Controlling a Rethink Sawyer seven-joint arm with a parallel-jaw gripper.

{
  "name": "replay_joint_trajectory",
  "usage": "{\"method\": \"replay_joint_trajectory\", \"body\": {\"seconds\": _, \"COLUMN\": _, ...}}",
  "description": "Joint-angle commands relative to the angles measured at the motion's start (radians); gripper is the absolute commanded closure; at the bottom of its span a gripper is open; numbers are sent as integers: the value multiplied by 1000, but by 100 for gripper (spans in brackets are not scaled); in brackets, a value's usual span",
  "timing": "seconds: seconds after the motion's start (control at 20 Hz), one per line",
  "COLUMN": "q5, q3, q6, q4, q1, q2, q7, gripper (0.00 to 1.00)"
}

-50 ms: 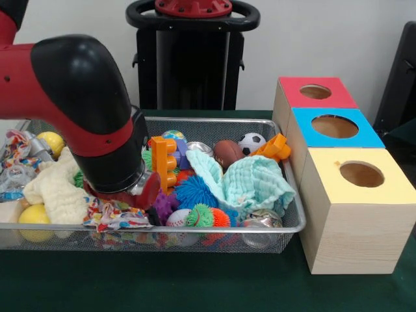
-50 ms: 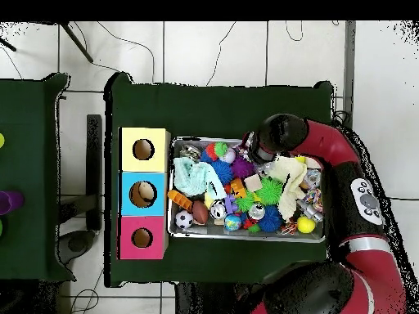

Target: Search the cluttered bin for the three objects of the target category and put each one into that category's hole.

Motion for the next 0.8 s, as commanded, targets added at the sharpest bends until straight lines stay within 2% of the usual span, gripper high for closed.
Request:
{"method": "replay_joint_trajectory", "body": {"seconds": 0.05, "q5": -97, "q3": 43, "q6": -66, "q4": 44, "q1": -21, "q2": -19, "q7": -300, "gripper": 0}}
{"method": "replay_joint_trajectory", "body": {"seconds": 0.2, "q5": -84, "q3": 21, "q6": -40, "q4": 84, "q1": -3, "q2": -60, "q7": -232, "gripper": 0}}
{"method": "replay_joint_trajectory", "body": {"seconds": 0.4, "q5": -90, "q3": 19, "q6": -126, "q4": 192, "q1": -30, "q2": -96, "q7": -186, "gripper": 0}}
{"method": "replay_joint_trajectory", "body": {"seconds": 0.55, "q5": -72, "q3": 17, "q6": -105, "q4": 260, "q1": -23, "q2": -202, "q7": -155, "gripper": 0}}
{"method": "replay_joint_trajectory", "body": {"seconds": 0.8, "q5": -49, "q3": 20, "q6": 71, "q4": 182, "q1": 13, "q2": -261, "q7": -184, "gripper": 0}}
